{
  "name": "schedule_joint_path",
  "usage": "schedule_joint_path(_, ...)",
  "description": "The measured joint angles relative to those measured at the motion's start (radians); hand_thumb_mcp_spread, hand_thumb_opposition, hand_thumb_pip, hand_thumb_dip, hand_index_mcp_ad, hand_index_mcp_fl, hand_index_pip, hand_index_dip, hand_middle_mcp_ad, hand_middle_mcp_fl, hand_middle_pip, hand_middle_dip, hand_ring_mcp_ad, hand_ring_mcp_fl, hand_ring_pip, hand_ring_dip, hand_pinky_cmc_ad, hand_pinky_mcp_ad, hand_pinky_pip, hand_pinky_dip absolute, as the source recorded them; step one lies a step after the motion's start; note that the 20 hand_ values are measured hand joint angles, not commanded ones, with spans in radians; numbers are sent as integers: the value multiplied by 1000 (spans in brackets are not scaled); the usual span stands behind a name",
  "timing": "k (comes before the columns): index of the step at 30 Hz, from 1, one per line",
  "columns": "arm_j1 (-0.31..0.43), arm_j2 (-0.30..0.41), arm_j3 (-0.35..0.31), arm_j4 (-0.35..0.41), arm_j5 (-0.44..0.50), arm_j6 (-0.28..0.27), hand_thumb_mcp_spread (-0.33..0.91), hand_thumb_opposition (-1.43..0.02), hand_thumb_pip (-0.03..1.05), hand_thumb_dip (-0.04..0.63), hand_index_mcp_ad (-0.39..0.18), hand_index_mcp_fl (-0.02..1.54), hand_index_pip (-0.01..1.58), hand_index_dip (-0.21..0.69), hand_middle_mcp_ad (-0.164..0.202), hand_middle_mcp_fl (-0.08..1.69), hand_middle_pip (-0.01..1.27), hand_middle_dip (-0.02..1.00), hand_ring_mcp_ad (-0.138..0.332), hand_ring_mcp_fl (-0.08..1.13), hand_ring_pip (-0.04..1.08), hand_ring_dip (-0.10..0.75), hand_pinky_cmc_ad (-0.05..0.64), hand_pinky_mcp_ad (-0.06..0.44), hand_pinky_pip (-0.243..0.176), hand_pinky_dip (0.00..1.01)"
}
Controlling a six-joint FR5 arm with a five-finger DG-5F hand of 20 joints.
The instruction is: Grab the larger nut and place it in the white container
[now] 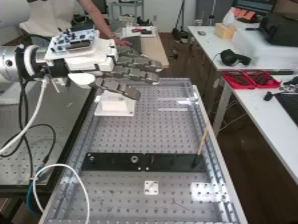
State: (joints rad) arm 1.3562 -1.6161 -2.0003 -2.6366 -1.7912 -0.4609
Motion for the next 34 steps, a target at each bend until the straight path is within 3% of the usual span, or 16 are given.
schedule_joint_path(8,-21,4,17,-27,25,-13,159,-822,757,188,-155,23,756,-201,73,5,124,206,152,2,188,45,367,311,-120,805)
schedule_joint_path(13,-28,-11,61,-58,27,-34,159,-822,757,188,-154,21,656,-188,75,7,124,208,152,2,166,56,379,314,-120,785)
schedule_joint_path(25,-19,-4,70,-53,50,-53,159,-803,737,187,-138,24,513,-150,75,5,122,230,152,0,147,68,377,314,-124,752)
schedule_joint_path(34,14,6,96,-143,115,-96,164,-796,730,187,-136,17,431,-138,75,3,124,239,152,0,148,72,380,314,-124,754)
